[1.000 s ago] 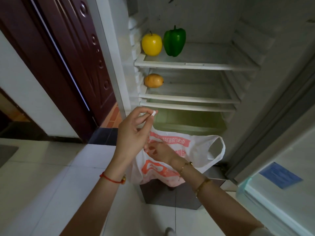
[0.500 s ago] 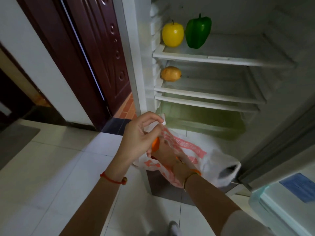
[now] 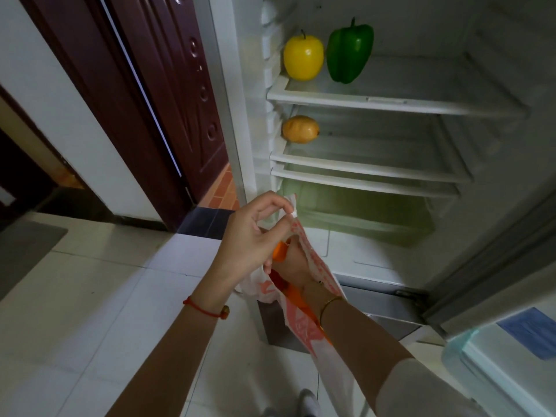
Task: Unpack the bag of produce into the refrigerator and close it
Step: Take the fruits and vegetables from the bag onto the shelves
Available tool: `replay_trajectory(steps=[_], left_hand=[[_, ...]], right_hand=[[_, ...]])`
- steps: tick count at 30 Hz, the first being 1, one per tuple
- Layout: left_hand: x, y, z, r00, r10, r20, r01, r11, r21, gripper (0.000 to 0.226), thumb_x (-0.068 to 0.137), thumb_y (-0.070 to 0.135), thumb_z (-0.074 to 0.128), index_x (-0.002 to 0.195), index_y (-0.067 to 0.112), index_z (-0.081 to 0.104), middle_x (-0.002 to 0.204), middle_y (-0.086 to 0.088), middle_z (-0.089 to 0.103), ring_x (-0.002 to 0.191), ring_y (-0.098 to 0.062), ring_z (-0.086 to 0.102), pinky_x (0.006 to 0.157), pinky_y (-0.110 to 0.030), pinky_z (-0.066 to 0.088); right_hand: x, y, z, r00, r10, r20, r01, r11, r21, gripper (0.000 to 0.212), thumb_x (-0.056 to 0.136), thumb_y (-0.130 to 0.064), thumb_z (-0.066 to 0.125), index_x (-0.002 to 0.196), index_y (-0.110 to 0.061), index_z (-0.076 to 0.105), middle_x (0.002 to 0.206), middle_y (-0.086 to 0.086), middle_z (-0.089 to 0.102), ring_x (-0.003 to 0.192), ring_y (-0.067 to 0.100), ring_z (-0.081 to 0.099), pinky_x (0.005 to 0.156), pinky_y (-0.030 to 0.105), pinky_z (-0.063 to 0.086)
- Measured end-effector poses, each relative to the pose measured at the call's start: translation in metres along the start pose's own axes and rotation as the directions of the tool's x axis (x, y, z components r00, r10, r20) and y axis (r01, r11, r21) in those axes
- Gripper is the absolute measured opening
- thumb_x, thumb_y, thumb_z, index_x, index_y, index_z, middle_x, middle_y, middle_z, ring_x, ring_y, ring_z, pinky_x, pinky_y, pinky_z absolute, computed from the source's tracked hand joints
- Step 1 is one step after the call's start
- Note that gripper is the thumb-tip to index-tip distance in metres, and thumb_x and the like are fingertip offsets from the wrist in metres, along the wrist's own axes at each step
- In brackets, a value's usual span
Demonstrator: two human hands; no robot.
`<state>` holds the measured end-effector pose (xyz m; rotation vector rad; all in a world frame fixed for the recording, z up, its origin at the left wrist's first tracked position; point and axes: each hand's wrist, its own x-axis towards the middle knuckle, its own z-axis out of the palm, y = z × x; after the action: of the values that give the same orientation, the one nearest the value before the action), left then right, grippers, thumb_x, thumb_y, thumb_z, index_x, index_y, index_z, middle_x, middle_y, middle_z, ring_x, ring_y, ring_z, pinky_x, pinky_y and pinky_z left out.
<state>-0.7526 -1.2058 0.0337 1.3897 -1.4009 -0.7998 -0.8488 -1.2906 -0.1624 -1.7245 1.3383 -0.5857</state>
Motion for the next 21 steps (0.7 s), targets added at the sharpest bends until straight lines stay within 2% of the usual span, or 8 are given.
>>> replay_trajectory(steps=[2, 4, 5, 9, 12, 15, 19, 21], left_hand=[[0.005, 0.001, 0.001, 1.000, 0.016, -0.009, -0.016, 1.000, 0.010, 0.009, 0.094, 0.013, 0.061, 0.088, 0.019, 0.059, 0.128, 0.008, 0.066, 0.027, -0.022, 0.051, 0.032, -0.023, 0.037], [0.012, 0.002, 0.002, 0.999, 0.026, -0.028, -0.025, 0.999, 0.024, 0.009, 0.094, 0.013, 0.061, 0.087, 0.020, 0.059, 0.127, 0.008, 0.066, 0.027, -0.023, 0.051, 0.032, -0.025, 0.038], [0.016, 0.002, 0.003, 0.999, 0.023, -0.039, -0.022, 0.999, 0.028, 0.010, 0.093, 0.014, 0.061, 0.087, 0.021, 0.059, 0.127, 0.008, 0.066, 0.027, -0.023, 0.051, 0.032, -0.024, 0.037], [0.031, 0.006, 0.007, 0.998, -0.002, -0.059, 0.003, 1.000, 0.010, 0.011, 0.093, 0.016, 0.061, 0.085, 0.022, 0.060, 0.126, 0.010, 0.066, 0.028, -0.021, 0.051, 0.034, -0.021, 0.037], [0.044, 0.009, 0.011, 0.998, -0.009, -0.057, 0.009, 1.000, 0.003, 0.010, 0.093, 0.017, 0.061, 0.084, 0.022, 0.061, 0.125, 0.012, 0.066, 0.029, -0.019, 0.051, 0.034, -0.021, 0.038], [0.056, 0.008, 0.015, 0.999, 0.008, -0.046, -0.007, 1.000, 0.021, 0.011, 0.093, 0.016, 0.060, 0.083, 0.022, 0.060, 0.126, 0.007, 0.067, 0.030, -0.018, 0.051, 0.035, -0.023, 0.039], [0.069, 0.007, 0.023, 1.000, 0.016, -0.024, -0.016, 1.000, -0.001, 0.011, 0.093, 0.016, 0.060, 0.084, 0.022, 0.061, 0.124, 0.003, 0.068, 0.030, -0.018, 0.050, 0.036, -0.023, 0.039], [0.075, 0.009, 0.028, 1.000, 0.019, -0.015, -0.019, 1.000, -0.015, 0.010, 0.093, 0.016, 0.060, 0.085, 0.021, 0.061, 0.122, 0.002, 0.069, 0.030, -0.018, 0.049, 0.036, -0.022, 0.039]], right_hand=[[0.012, 0.005, 0.000, 0.997, 0.069, -0.020, -0.071, 0.991, -0.114, 0.044, 0.058, -0.059, 0.059, 0.094, -0.033, 0.058, 0.085, -0.009, 0.066, 0.078, 0.011, 0.065, 0.073, 0.040, 0.059], [0.021, 0.007, -0.001, 0.992, 0.122, 0.027, -0.117, 0.983, -0.139, 0.048, 0.054, -0.064, 0.057, 0.086, -0.029, 0.058, 0.077, -0.010, 0.063, 0.074, 0.009, 0.063, 0.073, 0.037, 0.058], [0.021, 0.002, -0.005, 0.991, 0.112, 0.066, -0.104, 0.987, -0.125, 0.047, 0.054, -0.063, 0.057, 0.087, -0.030, 0.059, 0.080, -0.011, 0.064, 0.077, 0.010, 0.063, 0.075, 0.038, 0.058], [-0.001, -0.023, -0.037, 0.982, 0.034, 0.187, -0.023, 0.998, -0.059, 0.051, 0.065, -0.048, 0.074, 0.111, -0.034, 0.057, 0.110, -0.008, 0.063, 0.101, 0.012, 0.059, 0.091, 0.034, 0.050], [-0.014, -0.032, -0.064, 0.971, -0.027, 0.236, 0.026, 1.000, 0.008, 0.058, 0.068, -0.044, 0.078, 0.117, -0.033, 0.051, 0.115, -0.009, 0.058, 0.104, 0.009, 0.055, 0.088, 0.026, 0.047], [-0.022, -0.041, -0.094, 0.982, -0.075, 0.174, 0.072, 0.997, 0.021, 0.058, 0.062, -0.042, 0.077, 0.113, -0.032, 0.051, 0.113, -0.008, 0.057, 0.100, 0.010, 0.057, 0.081, 0.024, 0.047], [-0.032, -0.057, -0.146, 0.981, -0.146, 0.129, 0.138, 0.988, 0.071, 0.056, 0.071, -0.023, 0.079, 0.120, -0.028, 0.053, 0.117, -0.003, 0.058, 0.103, 0.014, 0.059, 0.082, 0.026, 0.053], [-0.039, -0.068, -0.172, 0.984, -0.166, 0.068, 0.158, 0.981, 0.109, 0.053, 0.076, -0.018, 0.079, 0.123, -0.025, 0.054, 0.116, -0.002, 0.059, 0.100, 0.010, 0.059, 0.079, 0.020, 0.052]])
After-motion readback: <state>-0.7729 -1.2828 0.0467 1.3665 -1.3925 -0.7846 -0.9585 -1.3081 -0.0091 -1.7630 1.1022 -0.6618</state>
